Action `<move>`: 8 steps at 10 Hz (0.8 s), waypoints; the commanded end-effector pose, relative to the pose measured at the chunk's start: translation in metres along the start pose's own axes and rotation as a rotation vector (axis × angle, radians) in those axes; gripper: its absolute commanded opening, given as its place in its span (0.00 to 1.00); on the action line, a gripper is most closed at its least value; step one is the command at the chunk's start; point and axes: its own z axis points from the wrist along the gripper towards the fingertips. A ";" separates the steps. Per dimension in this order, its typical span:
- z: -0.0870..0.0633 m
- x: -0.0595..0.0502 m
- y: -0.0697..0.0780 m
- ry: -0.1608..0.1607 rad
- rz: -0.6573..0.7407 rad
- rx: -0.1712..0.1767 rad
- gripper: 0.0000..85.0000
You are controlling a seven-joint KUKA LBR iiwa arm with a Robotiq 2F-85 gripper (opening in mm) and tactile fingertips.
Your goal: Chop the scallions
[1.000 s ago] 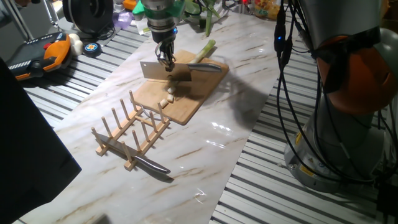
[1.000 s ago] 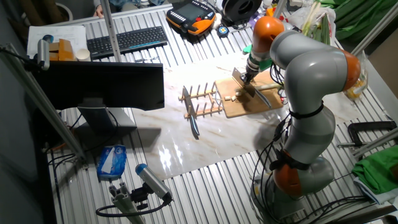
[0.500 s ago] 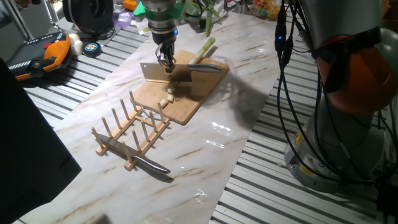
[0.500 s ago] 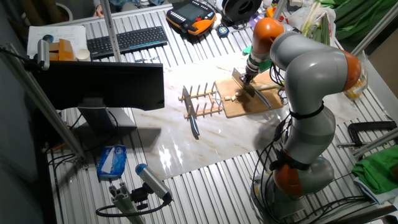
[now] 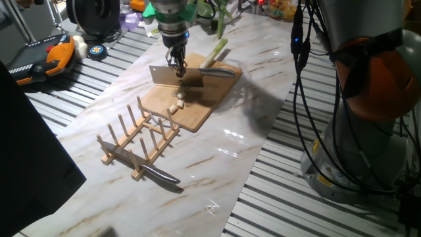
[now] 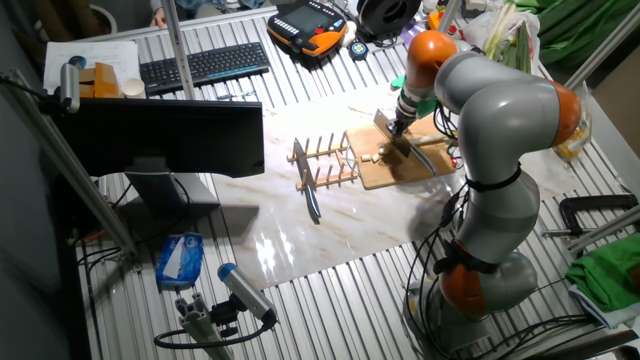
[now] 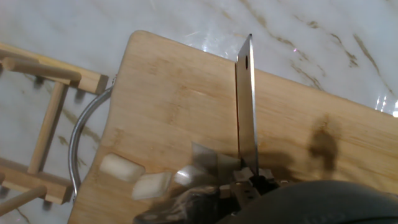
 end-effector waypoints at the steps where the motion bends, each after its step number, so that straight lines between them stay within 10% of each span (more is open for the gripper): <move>1: 0.000 0.000 0.000 0.001 0.000 0.000 0.01; 8: 0.007 0.003 -0.005 0.004 -0.005 -0.007 0.01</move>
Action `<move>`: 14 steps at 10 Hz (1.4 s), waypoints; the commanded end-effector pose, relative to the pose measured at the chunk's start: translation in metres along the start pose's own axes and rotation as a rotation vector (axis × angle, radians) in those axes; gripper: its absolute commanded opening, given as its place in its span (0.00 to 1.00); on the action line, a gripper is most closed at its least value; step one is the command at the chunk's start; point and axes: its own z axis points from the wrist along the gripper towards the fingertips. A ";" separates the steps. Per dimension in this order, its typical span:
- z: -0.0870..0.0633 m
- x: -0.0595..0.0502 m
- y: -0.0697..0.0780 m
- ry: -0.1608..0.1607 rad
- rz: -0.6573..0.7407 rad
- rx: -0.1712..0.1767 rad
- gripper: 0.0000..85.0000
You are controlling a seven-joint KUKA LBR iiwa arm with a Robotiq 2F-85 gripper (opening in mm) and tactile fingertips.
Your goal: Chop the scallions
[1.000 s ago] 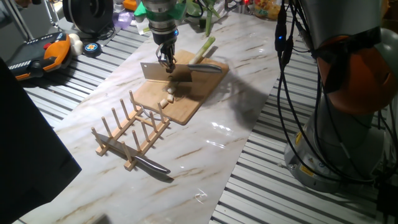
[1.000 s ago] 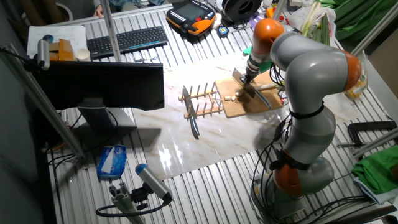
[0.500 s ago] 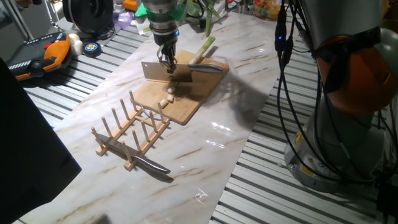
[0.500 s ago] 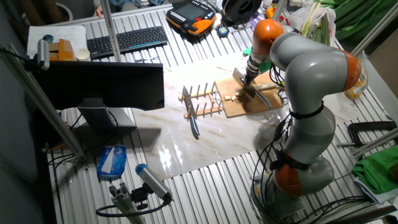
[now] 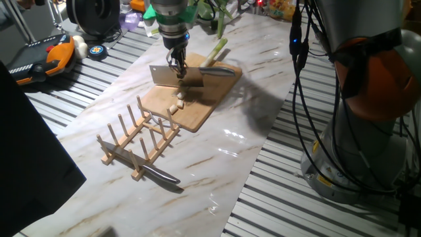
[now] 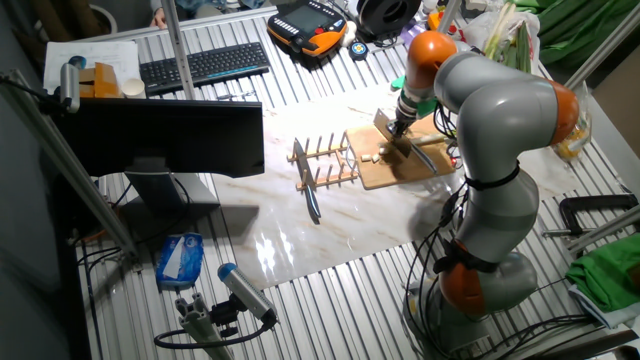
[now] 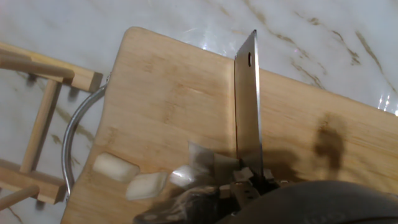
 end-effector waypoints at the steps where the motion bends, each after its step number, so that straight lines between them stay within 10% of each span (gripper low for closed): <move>1: -0.001 0.001 -0.001 -0.004 -0.003 0.001 0.01; 14: 0.002 0.001 0.007 -0.006 0.008 0.000 0.01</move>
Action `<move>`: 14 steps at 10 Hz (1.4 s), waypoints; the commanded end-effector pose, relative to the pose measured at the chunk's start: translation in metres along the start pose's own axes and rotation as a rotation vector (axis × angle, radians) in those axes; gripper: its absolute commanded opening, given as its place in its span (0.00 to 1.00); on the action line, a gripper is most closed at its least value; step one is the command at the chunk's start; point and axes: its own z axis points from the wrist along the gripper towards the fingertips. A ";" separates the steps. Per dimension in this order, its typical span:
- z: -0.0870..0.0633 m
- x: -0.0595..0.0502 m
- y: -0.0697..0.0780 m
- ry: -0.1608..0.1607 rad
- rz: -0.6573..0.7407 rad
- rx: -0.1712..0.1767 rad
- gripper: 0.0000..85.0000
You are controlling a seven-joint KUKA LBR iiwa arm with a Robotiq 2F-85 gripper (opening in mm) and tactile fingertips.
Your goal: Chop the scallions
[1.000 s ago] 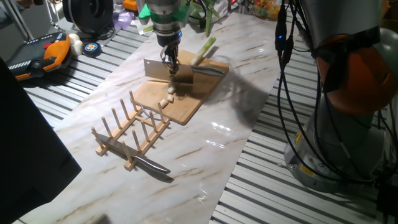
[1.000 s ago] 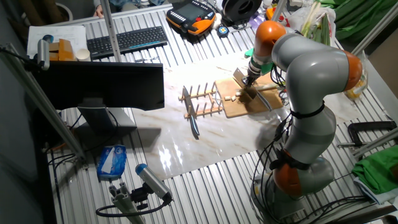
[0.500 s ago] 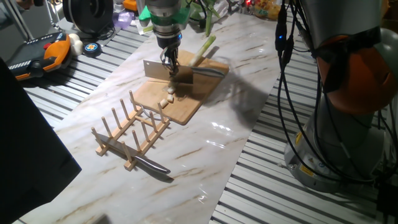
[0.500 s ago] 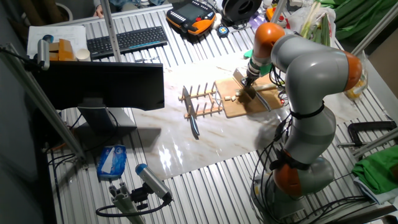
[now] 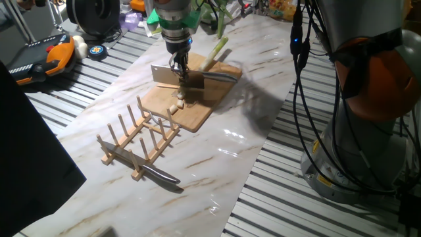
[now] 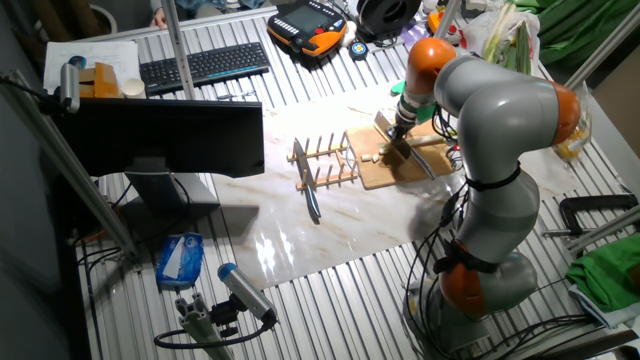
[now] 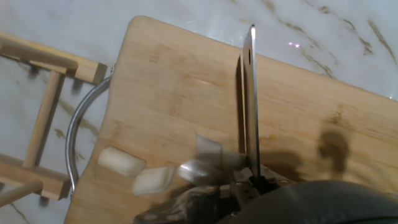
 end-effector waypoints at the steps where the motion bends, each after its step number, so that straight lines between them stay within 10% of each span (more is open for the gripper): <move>1: -0.007 -0.003 -0.002 0.000 -0.001 0.002 0.01; 4: -0.018 -0.005 -0.003 0.014 -0.002 0.006 0.01; 14: 0.015 -0.007 -0.002 -0.007 -0.007 -0.016 0.01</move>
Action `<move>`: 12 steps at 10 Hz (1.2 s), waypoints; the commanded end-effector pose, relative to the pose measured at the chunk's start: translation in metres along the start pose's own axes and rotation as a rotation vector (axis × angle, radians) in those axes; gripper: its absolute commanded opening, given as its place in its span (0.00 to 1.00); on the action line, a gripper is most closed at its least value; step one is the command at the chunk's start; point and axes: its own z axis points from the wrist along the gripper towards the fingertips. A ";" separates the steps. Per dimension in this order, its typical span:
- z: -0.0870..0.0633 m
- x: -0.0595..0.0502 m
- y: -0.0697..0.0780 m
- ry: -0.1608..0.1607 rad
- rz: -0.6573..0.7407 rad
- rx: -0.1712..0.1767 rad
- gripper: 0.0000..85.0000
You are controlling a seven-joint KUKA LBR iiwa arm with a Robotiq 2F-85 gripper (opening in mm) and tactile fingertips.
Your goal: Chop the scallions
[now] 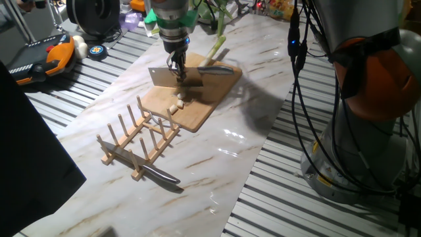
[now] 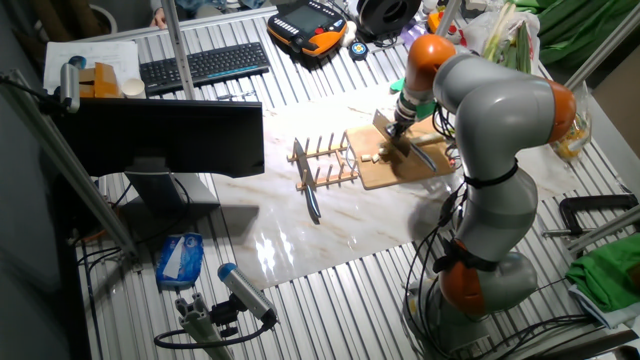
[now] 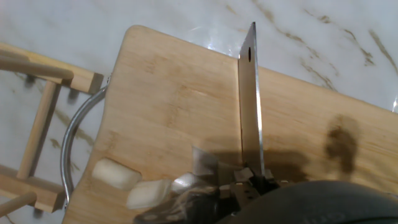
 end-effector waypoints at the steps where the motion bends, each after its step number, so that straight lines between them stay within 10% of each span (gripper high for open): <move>1: 0.003 0.002 0.001 -0.001 0.000 -0.003 0.01; 12: -0.006 0.013 0.000 -0.019 0.003 0.007 0.05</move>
